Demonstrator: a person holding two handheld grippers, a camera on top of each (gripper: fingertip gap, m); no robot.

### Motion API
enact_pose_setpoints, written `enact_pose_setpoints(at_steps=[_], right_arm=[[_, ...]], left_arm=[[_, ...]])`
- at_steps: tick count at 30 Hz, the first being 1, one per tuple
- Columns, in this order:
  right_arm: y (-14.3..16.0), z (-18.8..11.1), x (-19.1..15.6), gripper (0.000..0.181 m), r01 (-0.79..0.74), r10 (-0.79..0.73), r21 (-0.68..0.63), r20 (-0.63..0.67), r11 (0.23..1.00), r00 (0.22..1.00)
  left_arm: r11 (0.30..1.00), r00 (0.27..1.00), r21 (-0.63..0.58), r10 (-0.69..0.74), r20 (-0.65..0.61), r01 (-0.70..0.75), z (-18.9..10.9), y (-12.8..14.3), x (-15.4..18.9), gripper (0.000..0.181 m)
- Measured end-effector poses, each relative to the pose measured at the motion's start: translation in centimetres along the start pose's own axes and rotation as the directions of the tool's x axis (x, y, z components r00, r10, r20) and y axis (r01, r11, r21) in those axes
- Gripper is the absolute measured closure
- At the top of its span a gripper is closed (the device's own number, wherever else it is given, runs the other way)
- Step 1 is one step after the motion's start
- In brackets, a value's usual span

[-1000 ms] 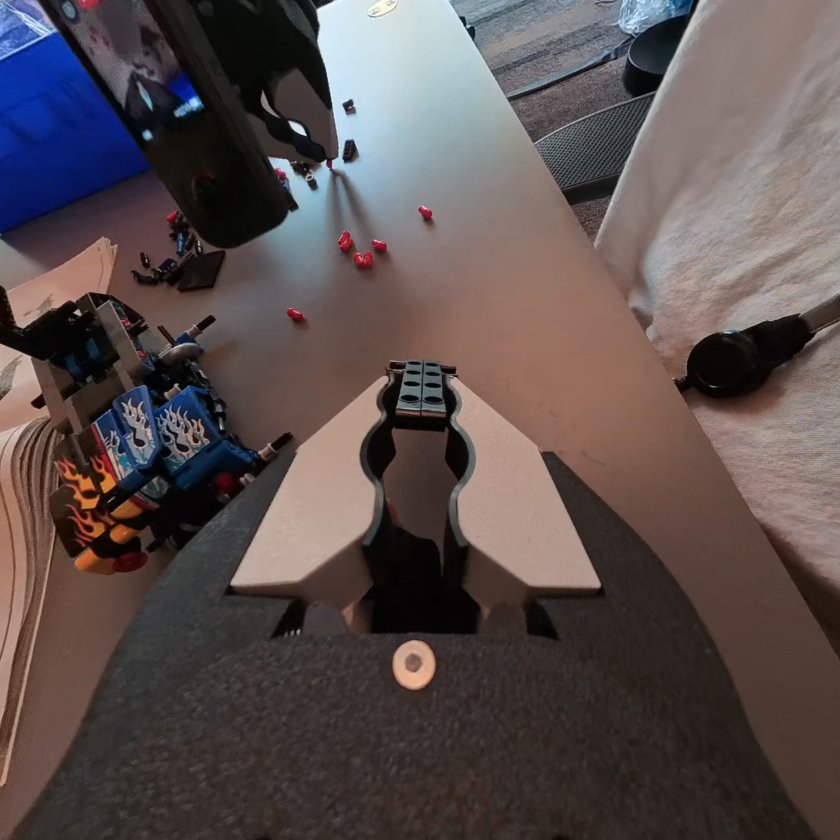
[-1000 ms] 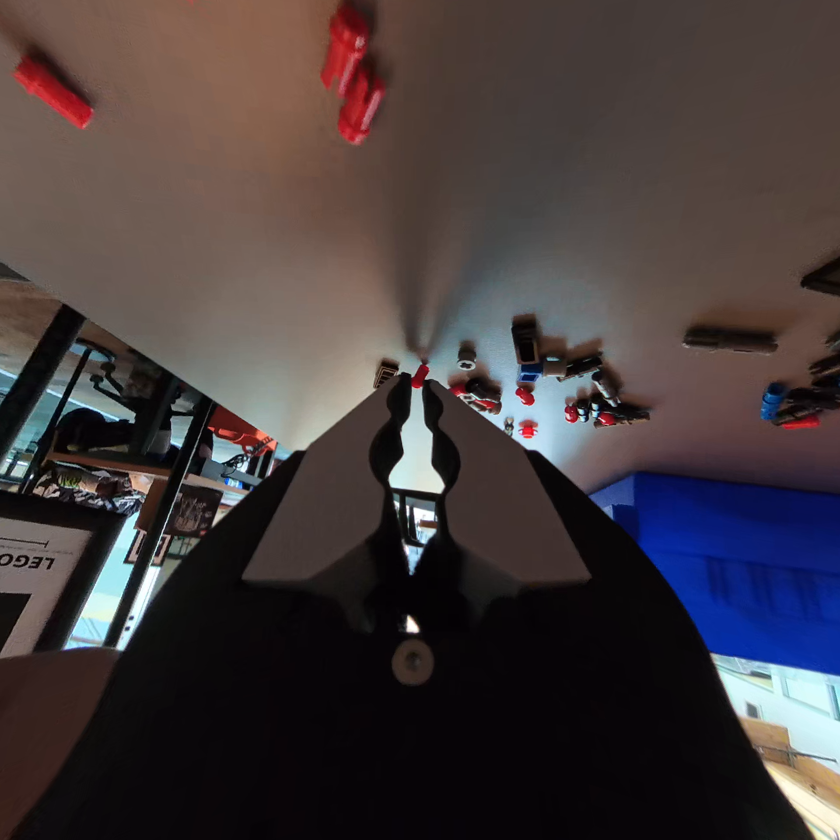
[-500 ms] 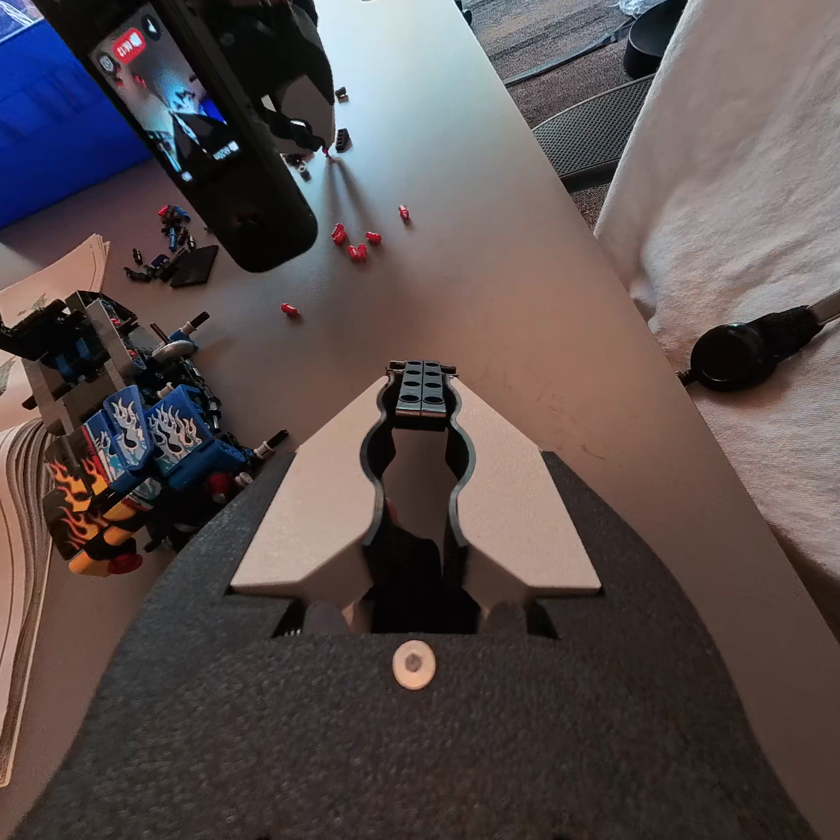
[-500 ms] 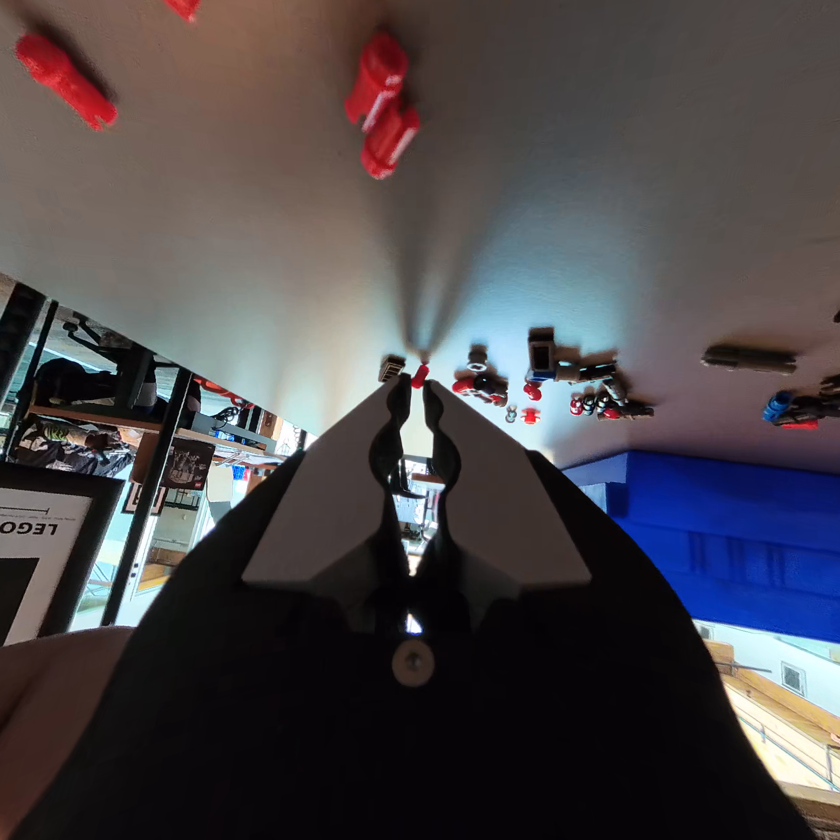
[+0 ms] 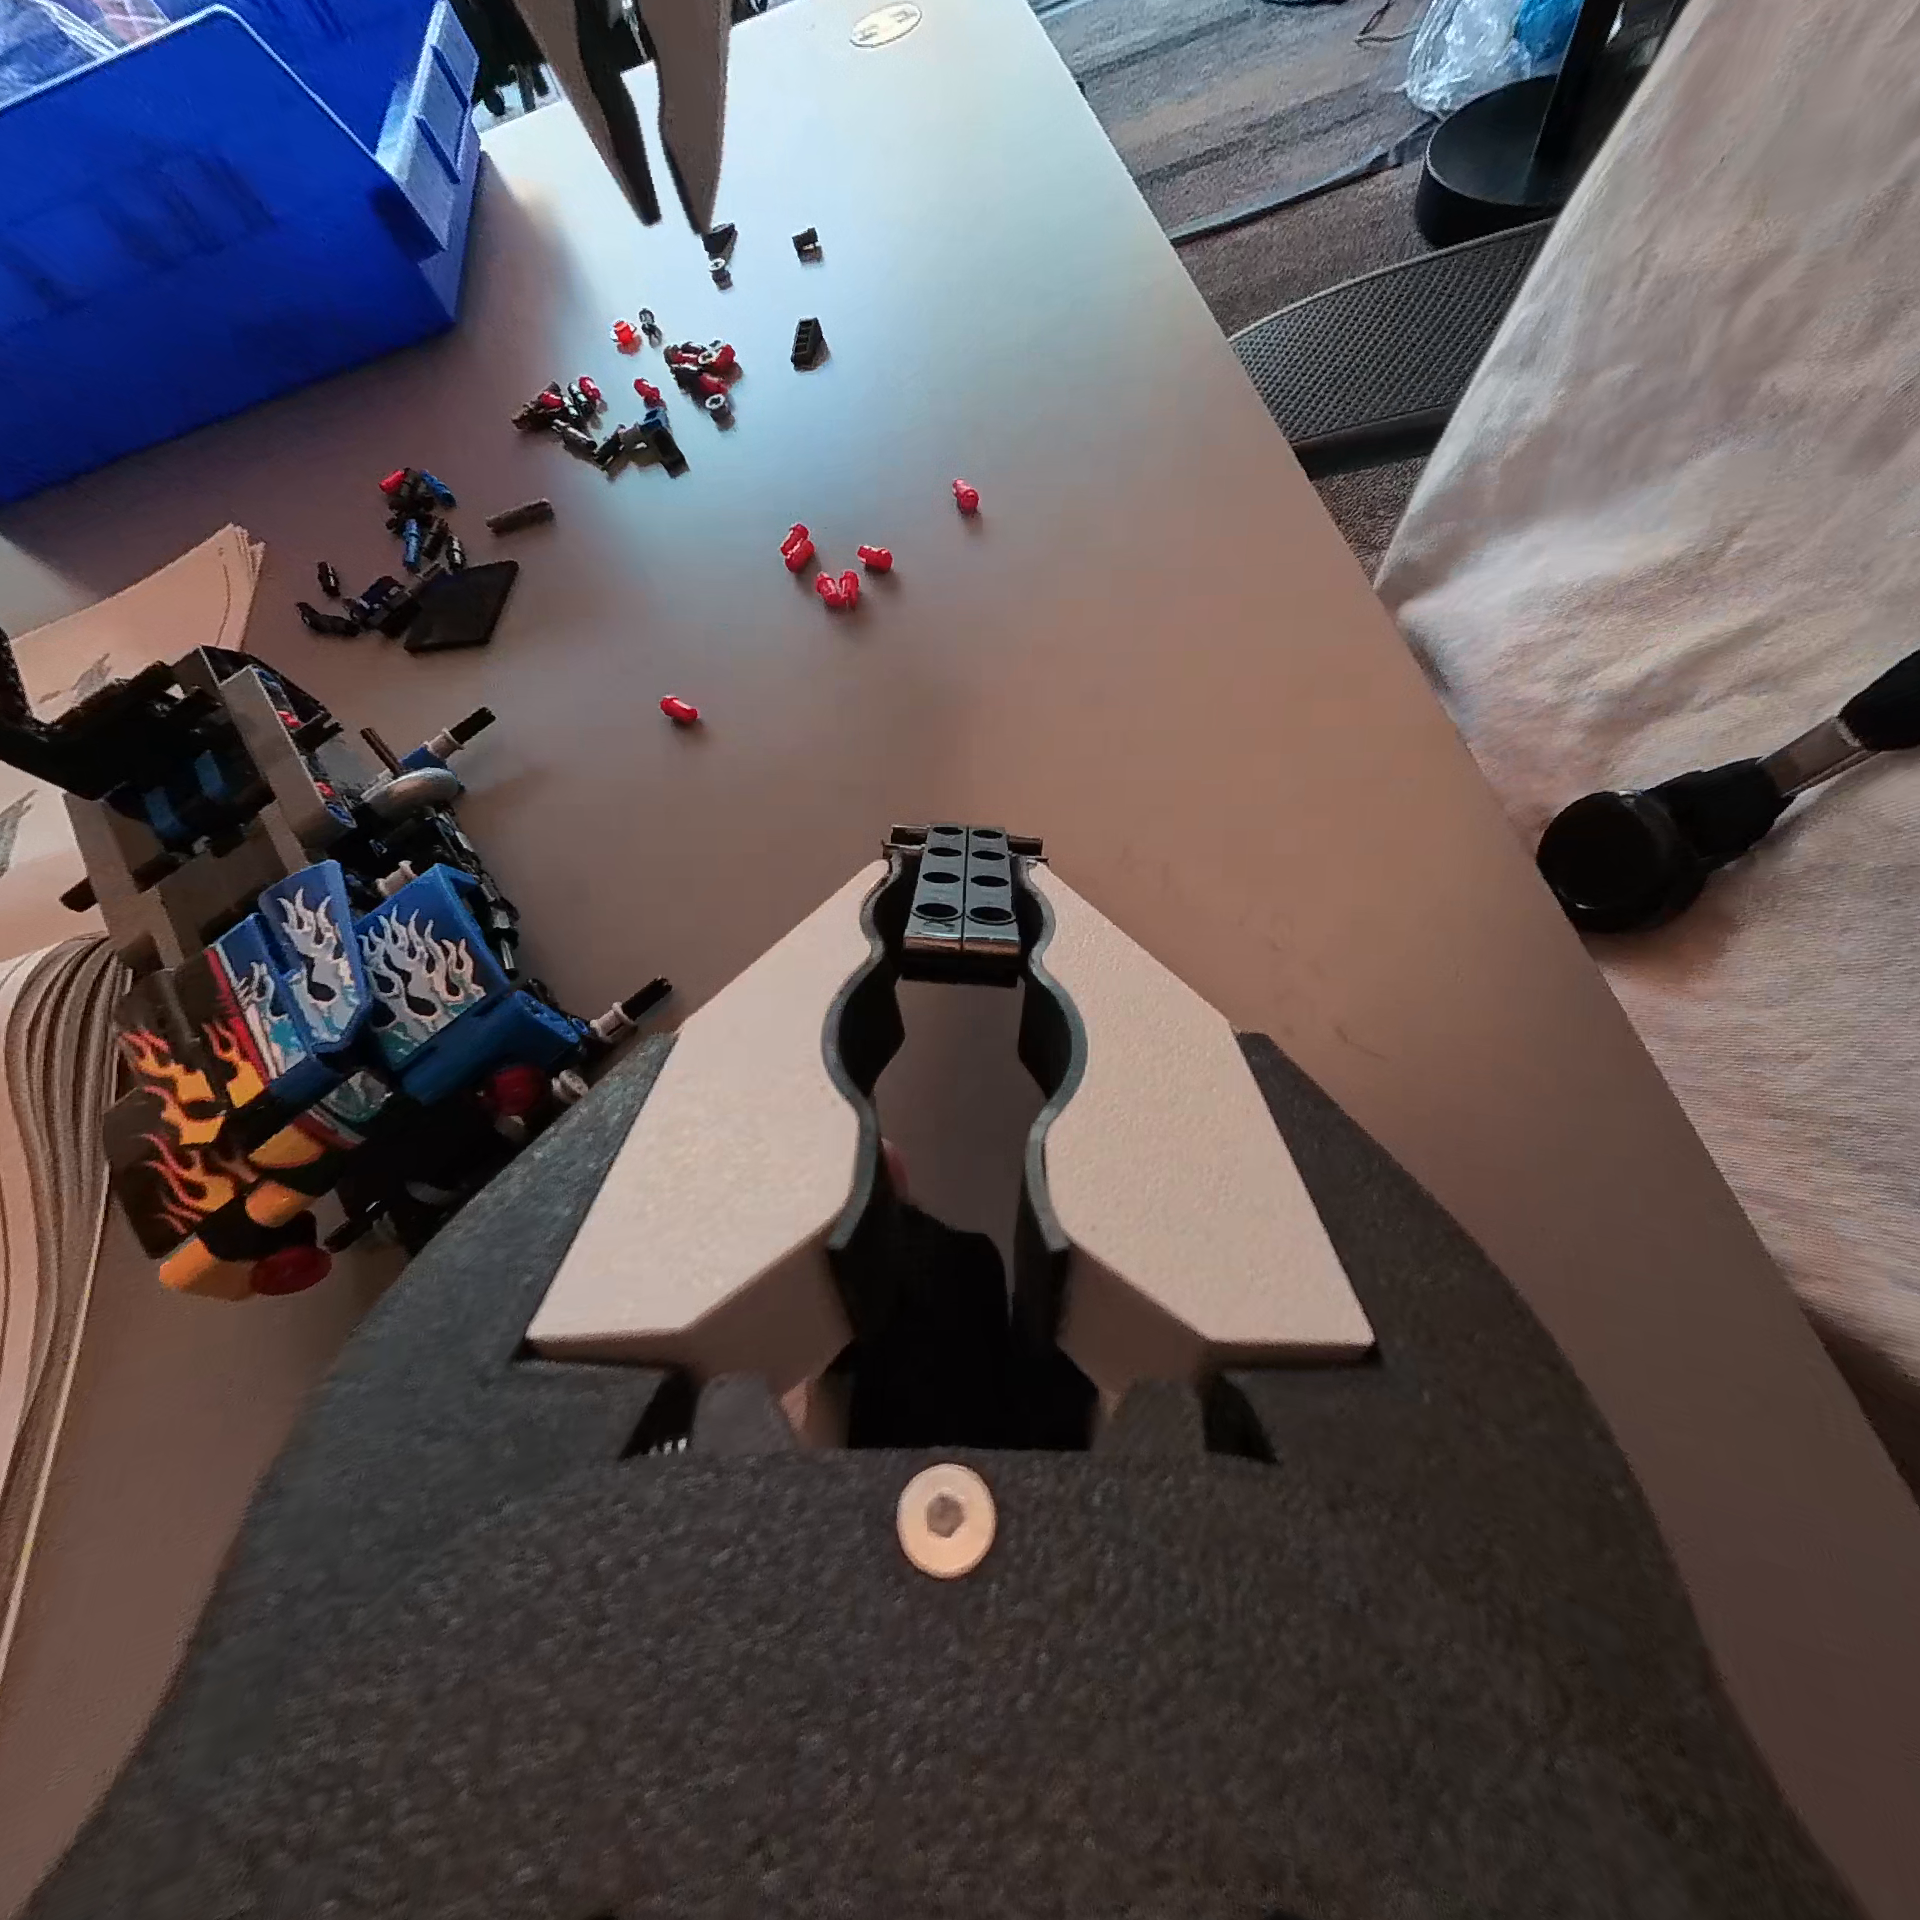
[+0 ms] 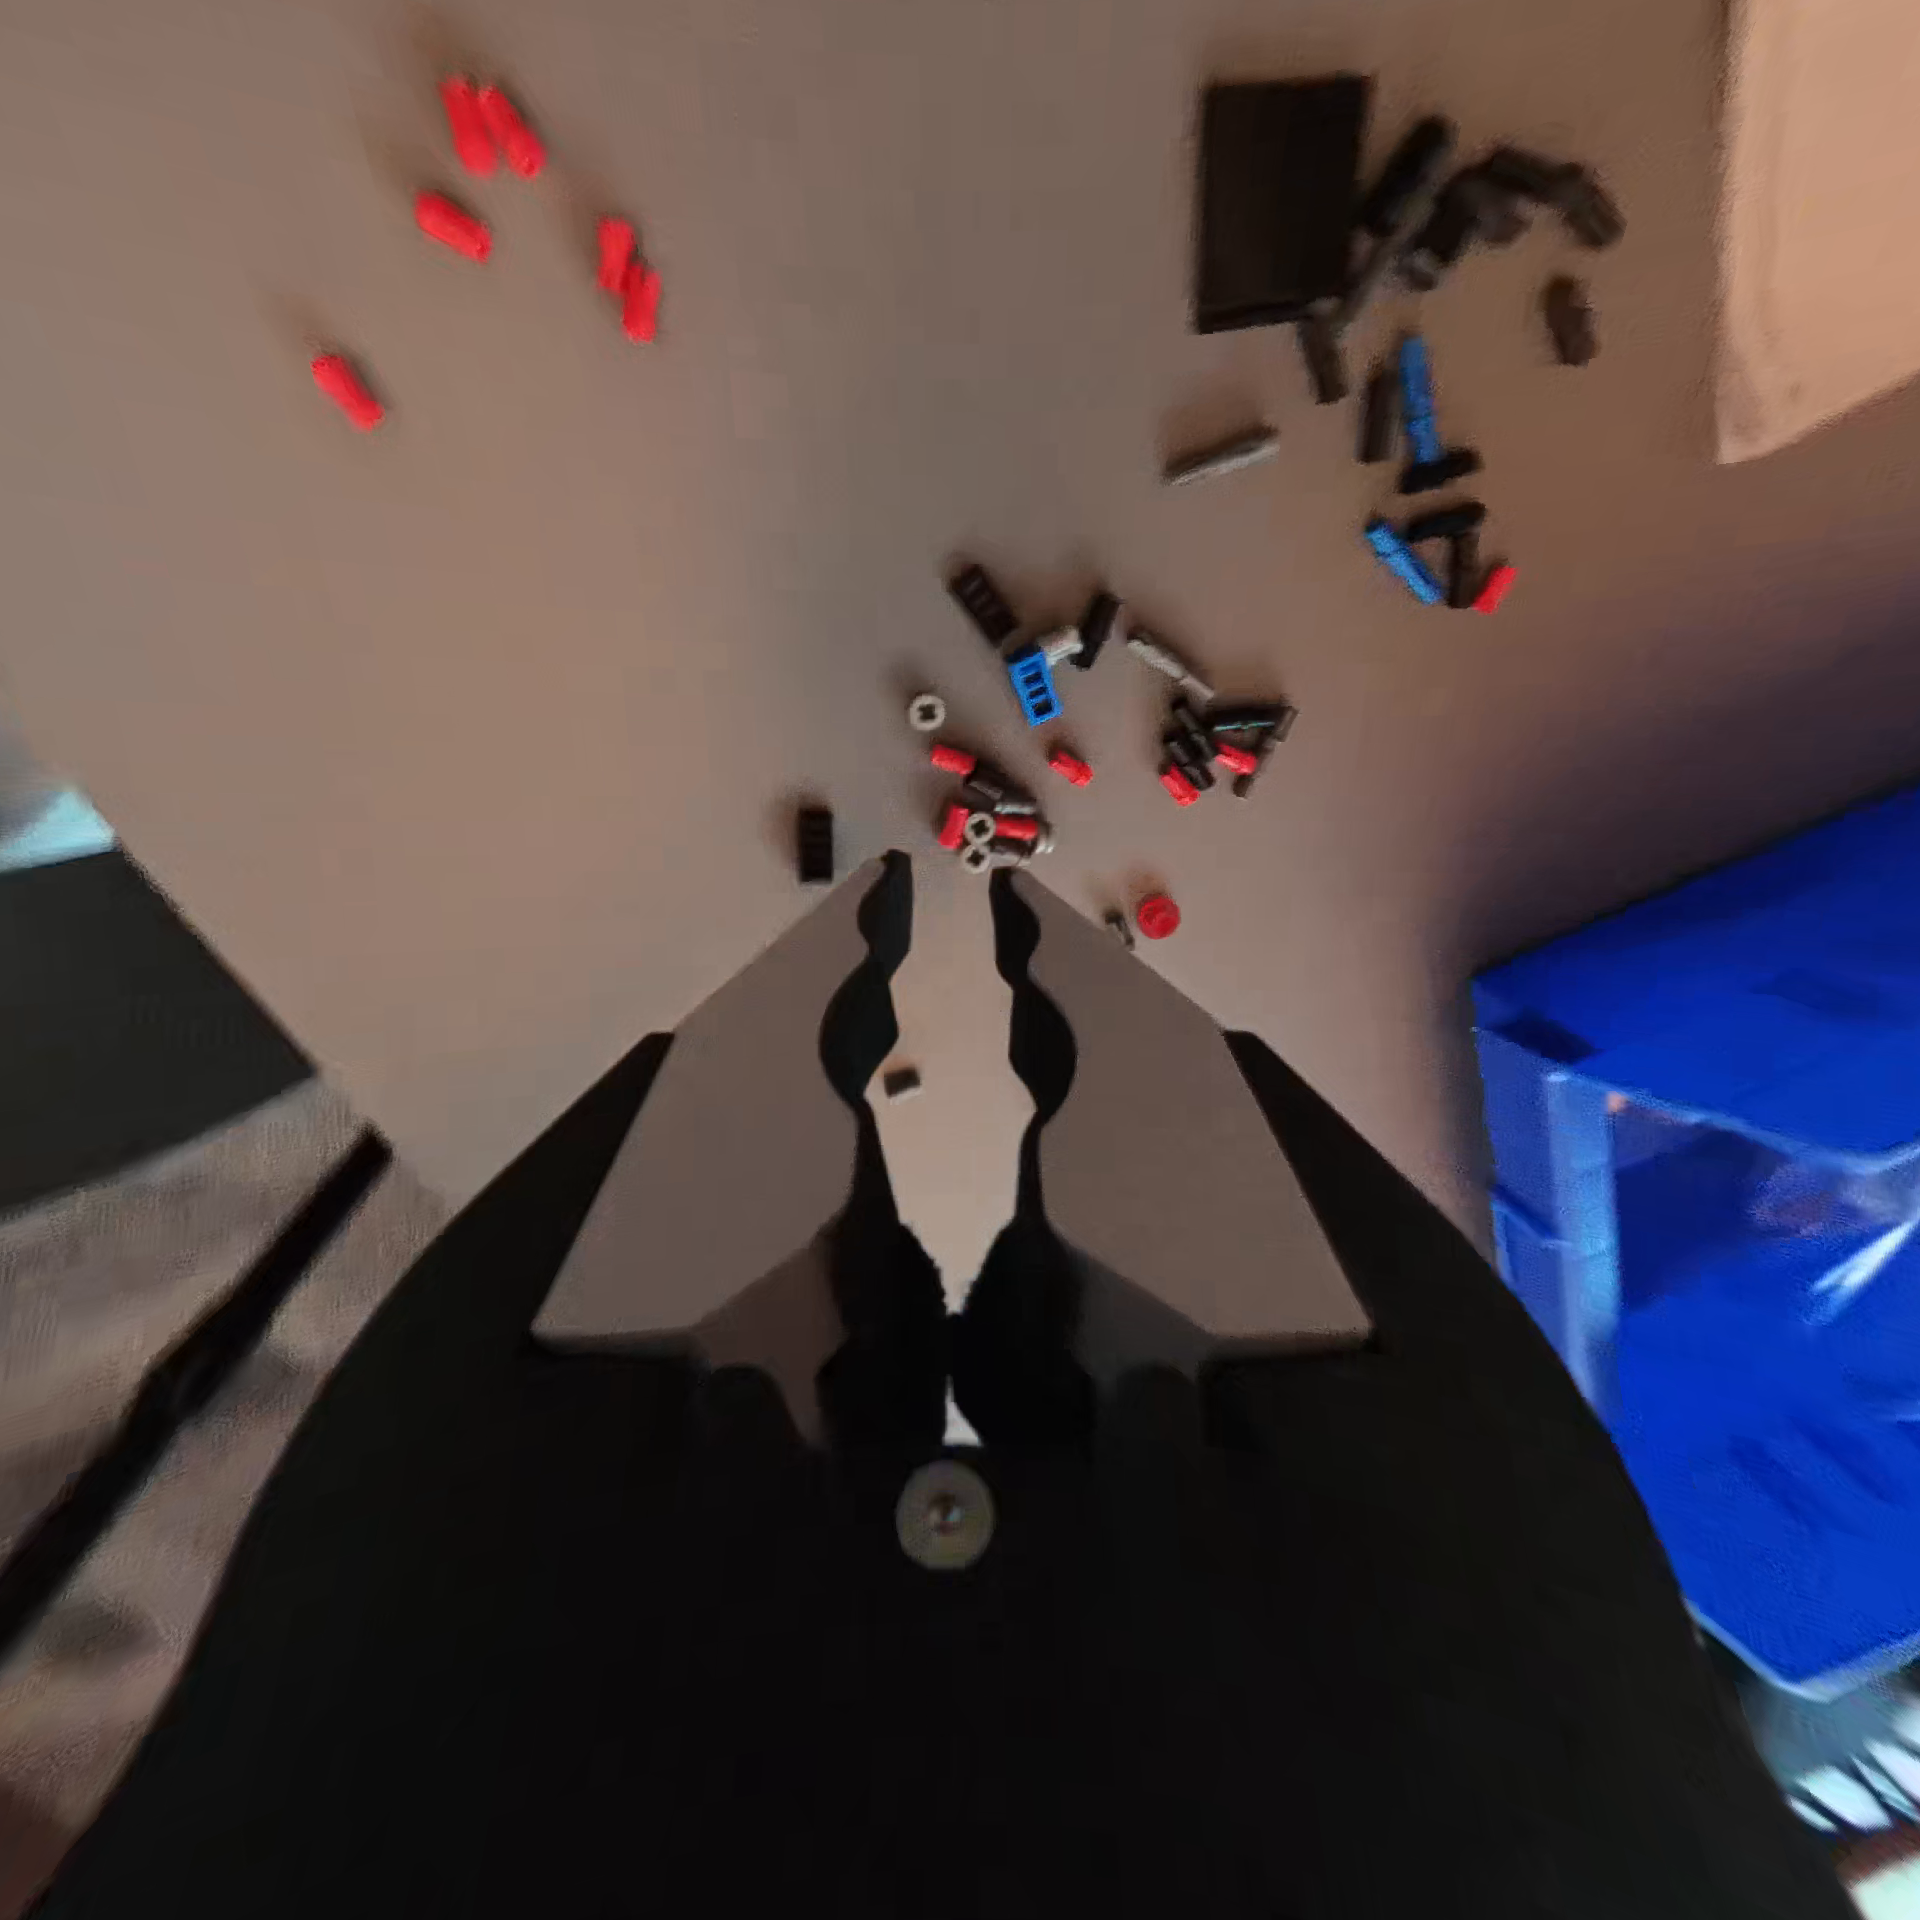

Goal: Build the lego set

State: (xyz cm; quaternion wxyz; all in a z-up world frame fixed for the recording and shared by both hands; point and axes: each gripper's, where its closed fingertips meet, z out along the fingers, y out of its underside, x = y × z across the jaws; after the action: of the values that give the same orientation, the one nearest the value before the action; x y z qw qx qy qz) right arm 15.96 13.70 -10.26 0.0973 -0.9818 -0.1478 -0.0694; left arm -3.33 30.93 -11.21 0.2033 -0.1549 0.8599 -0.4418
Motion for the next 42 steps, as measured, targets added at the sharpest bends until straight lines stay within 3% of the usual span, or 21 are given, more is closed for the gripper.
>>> enact_pose_setpoints(at_steps=[1,5,9,19,32,35,37,39,42], right_arm=[[0.1,0.3,0.1,0.168,-0.055,0.056,0.076,-0.012,0.996,0.998],[-0.1,1.6,-0.3,0.166,-0.261,0.253,0.296,0.067,0.919,0.965],[-0.2,2.6,0.0,0.168,-0.241,0.269,0.391,-0.017,0.888,0.963],[-0.6,4.4,0.0,0.166,-0.243,0.261,0.379,0.004,0.893,0.965],[-1.0,4.1,-0.3,0.173,-0.219,0.240,0.394,-0.004,0.893,0.971],[-3.2,1.9,-1.3,0.173,-0.141,0.192,0.457,-0.066,0.878,0.979],[-6.9,-0.4,-3.1,0.173,0.009,0.107,0.541,-0.183,0.841,0.977],[-11.2,-2.9,-4.5,0.173,0.134,0.098,0.635,-0.316,0.761,0.944],[-17.4,-5.7,-7.5,0.173,0.211,0.151,0.787,-0.358,0.580,0.921]], left_arm=[[1.000,1.000,0.003,0.000,0.000,0.000,0.0,-0.1,0.0,0.166],[1.000,1.000,0.006,0.012,0.006,-0.012,-0.1,-0.4,0.1,0.166],[1.000,1.000,0.009,0.014,-0.003,-0.014,0.0,-0.5,0.4,0.166],[1.000,1.000,0.003,0.018,-0.002,-0.018,0.0,-0.4,0.4,0.166],[1.000,1.000,0.000,0.020,-0.005,-0.020,0.1,-0.2,0.5,0.166],[1.000,0.999,0.024,-0.018,0.040,0.017,-0.1,-0.7,-0.5,0.166],[0.992,0.992,0.093,-0.093,0.086,0.085,-0.5,-1.6,-1.7,0.166],[0.968,0.979,0.189,-0.187,0.087,0.168,-1.2,-2.7,-2.5,0.166],[0.924,0.959,0.291,-0.275,0.062,0.247,-2.1,-3.9,-3.2,0.166]])
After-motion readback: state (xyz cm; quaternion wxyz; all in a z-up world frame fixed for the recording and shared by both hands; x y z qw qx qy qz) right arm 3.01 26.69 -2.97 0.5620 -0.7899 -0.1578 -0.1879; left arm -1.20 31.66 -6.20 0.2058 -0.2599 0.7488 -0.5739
